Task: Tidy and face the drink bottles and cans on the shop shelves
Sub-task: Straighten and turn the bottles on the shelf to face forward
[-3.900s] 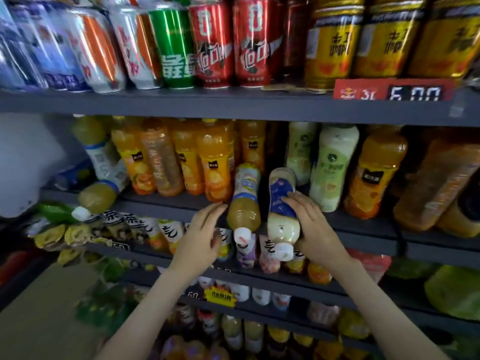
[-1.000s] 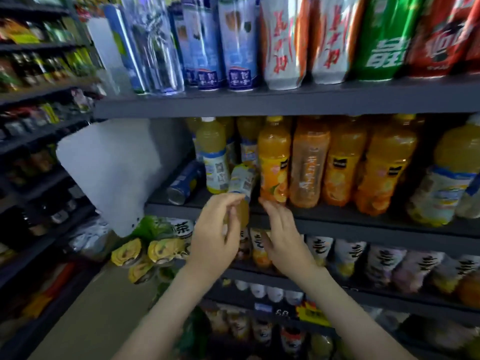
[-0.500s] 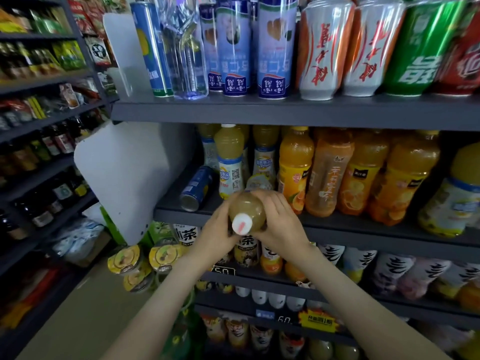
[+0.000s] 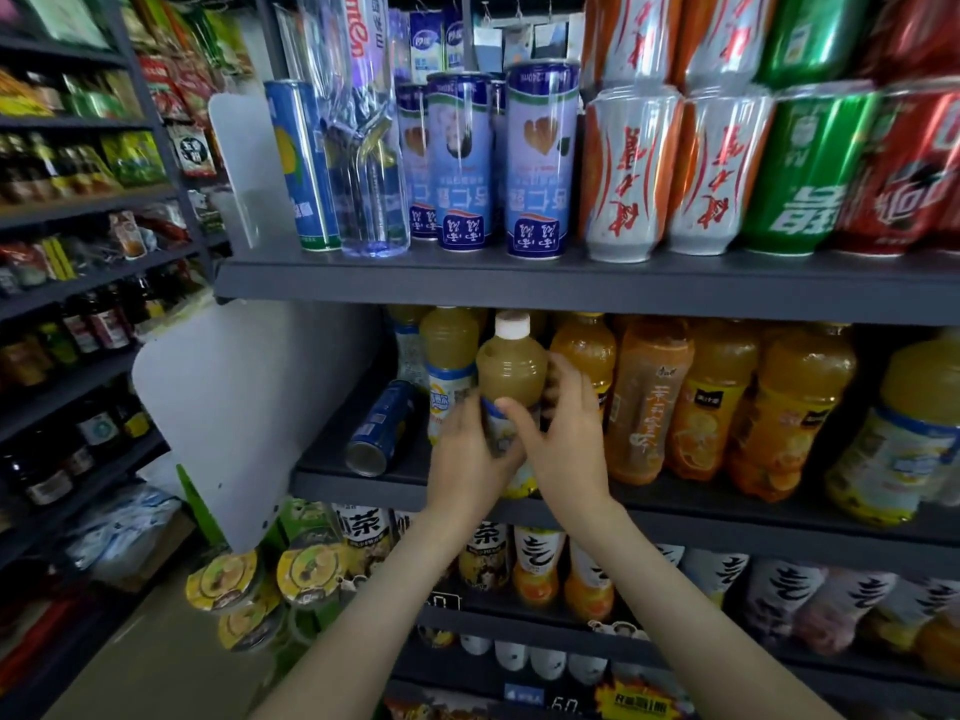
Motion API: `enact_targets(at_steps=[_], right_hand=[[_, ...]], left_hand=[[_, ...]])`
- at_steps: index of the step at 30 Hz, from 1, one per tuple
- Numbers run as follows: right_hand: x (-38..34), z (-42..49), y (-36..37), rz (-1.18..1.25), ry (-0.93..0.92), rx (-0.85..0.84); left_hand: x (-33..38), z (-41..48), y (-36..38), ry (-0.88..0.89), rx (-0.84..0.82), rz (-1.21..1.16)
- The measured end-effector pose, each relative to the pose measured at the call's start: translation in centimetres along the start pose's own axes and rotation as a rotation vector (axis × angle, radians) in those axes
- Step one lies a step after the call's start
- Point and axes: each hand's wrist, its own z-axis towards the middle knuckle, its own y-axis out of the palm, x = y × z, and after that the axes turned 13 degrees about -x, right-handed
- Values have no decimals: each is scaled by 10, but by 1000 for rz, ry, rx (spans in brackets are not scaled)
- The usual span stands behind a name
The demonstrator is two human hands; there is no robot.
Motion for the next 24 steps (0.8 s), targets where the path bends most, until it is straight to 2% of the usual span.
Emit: enact_targets(at_steps=[5, 12, 15, 17, 18, 21, 24], right_hand=[[15, -10, -3, -108, -5, -74], [22, -27, 13, -141, -51, -87], [17, -36, 27, -158, -150, -38], [13, -39, 36, -180, -200, -33], [11, -40, 41, -191, -217, -48], [3, -41, 58, -215, -249, -146], [-3, -41, 71, -212, -249, -240]], left_hand=[[-9, 15, 10, -15, 7, -15], [-22, 6, 3, 3, -84, -74], [-38, -19, -15, 22, 75, 97], [-56, -29, -27, -73, 219, 340], [-64, -31, -33, -183, 236, 438], [-86, -30, -51, -522, 61, 516], [-99, -26, -57, -523, -19, 434]])
